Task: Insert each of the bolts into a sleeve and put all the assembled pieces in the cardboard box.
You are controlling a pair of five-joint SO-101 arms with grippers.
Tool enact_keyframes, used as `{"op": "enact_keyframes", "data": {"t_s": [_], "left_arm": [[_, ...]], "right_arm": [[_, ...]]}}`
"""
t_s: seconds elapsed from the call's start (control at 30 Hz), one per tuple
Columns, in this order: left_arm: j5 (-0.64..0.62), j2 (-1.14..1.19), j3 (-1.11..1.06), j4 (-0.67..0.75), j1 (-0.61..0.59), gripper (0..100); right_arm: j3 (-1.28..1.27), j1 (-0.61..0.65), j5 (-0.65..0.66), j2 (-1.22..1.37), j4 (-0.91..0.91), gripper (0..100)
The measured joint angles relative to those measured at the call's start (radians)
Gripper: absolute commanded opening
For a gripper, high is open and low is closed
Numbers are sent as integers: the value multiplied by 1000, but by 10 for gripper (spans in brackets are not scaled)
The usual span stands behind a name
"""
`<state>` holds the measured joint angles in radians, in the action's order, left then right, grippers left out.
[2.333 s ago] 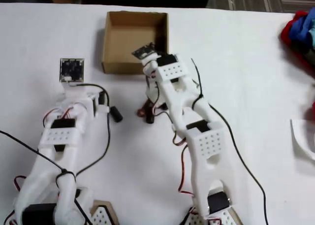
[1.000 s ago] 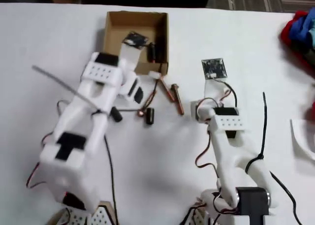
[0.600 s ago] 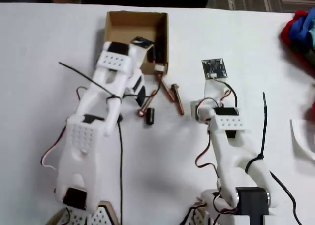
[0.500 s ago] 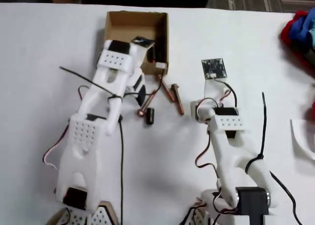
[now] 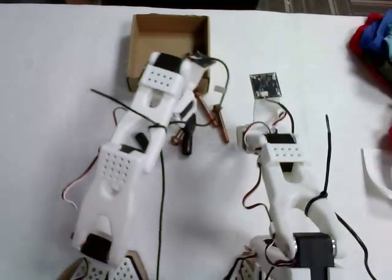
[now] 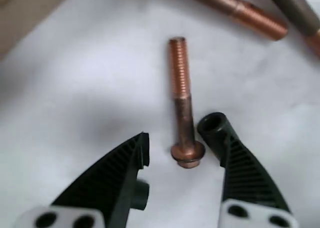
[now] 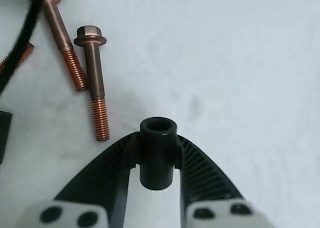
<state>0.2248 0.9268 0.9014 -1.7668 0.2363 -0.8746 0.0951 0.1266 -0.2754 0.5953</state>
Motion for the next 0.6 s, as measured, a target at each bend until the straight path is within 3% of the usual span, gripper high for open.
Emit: {"op": "enact_keyframes", "data": {"t_s": [0.6], "left_arm": [[8,2,-5,0,-86,248]], "right_arm": [[0,0,0,0,0,20]]}}
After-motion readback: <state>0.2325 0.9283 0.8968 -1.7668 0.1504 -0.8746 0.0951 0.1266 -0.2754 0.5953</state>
